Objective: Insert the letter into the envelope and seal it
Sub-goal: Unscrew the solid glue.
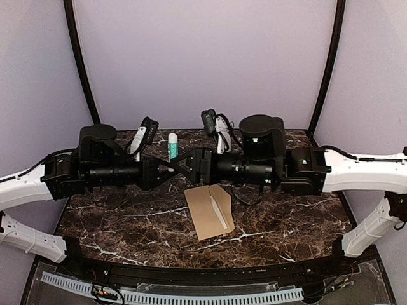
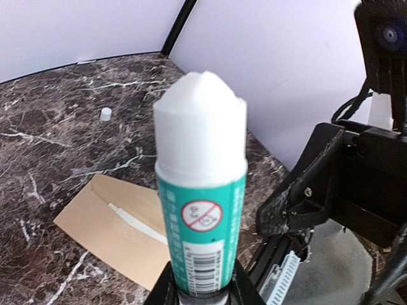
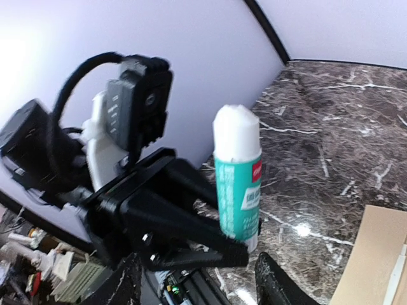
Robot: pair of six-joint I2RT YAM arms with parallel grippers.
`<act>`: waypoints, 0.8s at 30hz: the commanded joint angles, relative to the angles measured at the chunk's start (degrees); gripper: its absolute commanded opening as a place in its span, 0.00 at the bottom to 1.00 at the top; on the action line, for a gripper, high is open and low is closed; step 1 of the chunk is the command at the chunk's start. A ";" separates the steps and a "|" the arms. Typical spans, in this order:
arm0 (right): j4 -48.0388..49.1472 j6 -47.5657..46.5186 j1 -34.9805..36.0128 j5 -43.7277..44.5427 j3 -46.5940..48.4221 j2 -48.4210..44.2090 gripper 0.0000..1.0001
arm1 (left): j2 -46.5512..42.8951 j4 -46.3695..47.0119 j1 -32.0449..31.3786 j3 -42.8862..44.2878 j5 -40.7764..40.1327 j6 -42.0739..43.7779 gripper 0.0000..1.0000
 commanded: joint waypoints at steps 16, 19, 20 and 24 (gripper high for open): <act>37.55 0.85 -7.28 -35.95 -21.41 -17.54 0.76 | -0.99 32.30 0.75 -3.04 44.22 -9.87 0.00; 40.49 1.95 -7.23 -38.82 -20.20 -15.44 0.67 | 0.21 32.49 0.38 -2.40 45.75 -10.24 0.00; 41.49 2.35 -7.24 -40.33 -19.63 -14.57 0.63 | 0.59 32.53 -0.02 -2.25 45.96 -10.30 0.00; 42.86 2.93 -7.17 -42.68 -16.93 -11.78 0.57 | 1.86 32.76 -1.68 -1.32 46.69 -10.15 0.00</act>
